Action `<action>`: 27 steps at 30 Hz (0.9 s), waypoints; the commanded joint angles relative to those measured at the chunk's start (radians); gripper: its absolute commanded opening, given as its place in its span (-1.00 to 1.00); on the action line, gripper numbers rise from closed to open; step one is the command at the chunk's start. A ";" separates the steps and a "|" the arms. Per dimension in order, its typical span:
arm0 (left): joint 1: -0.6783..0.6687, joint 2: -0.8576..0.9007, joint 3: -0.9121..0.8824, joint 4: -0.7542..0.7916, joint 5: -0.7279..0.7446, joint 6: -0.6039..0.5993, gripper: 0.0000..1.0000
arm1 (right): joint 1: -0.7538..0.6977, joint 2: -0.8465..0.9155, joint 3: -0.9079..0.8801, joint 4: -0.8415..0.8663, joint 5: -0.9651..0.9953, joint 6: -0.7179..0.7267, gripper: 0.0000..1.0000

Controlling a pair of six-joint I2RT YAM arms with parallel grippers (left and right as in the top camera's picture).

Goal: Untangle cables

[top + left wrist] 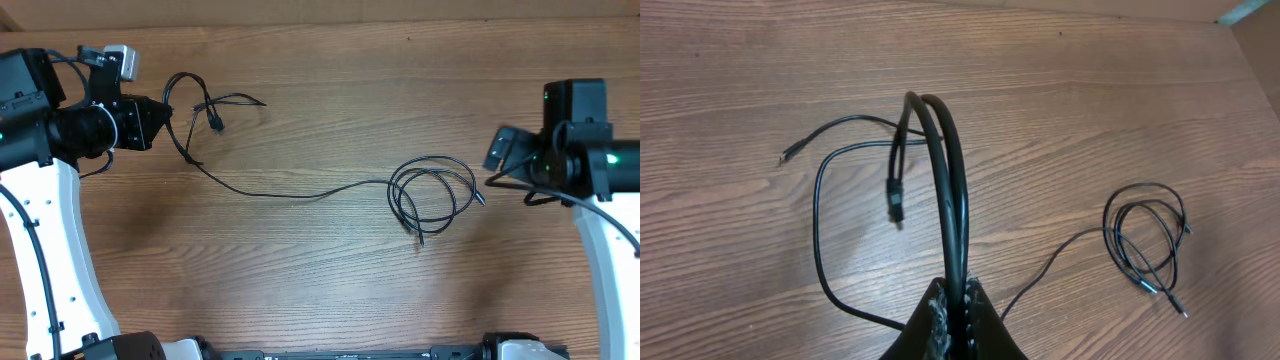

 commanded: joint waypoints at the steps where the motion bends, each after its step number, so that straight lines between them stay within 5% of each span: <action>1: -0.014 -0.021 0.006 0.003 0.026 0.024 -0.91 | -0.003 0.068 -0.003 -0.002 -0.114 0.008 1.00; 9: -0.028 -0.021 0.006 0.000 0.026 0.024 -0.91 | -0.003 0.257 -0.074 0.019 -0.163 0.159 1.00; 16: -0.030 -0.021 0.006 0.001 0.026 0.024 -0.91 | -0.002 0.370 -0.079 0.031 -0.049 0.448 1.00; 19: -0.030 -0.021 0.006 0.001 0.026 0.024 -0.92 | 0.021 0.409 -0.079 0.050 -0.102 0.397 1.00; 27: -0.030 -0.020 0.006 0.001 0.026 0.024 -0.91 | 0.097 0.451 -0.079 0.104 -0.081 -0.013 1.00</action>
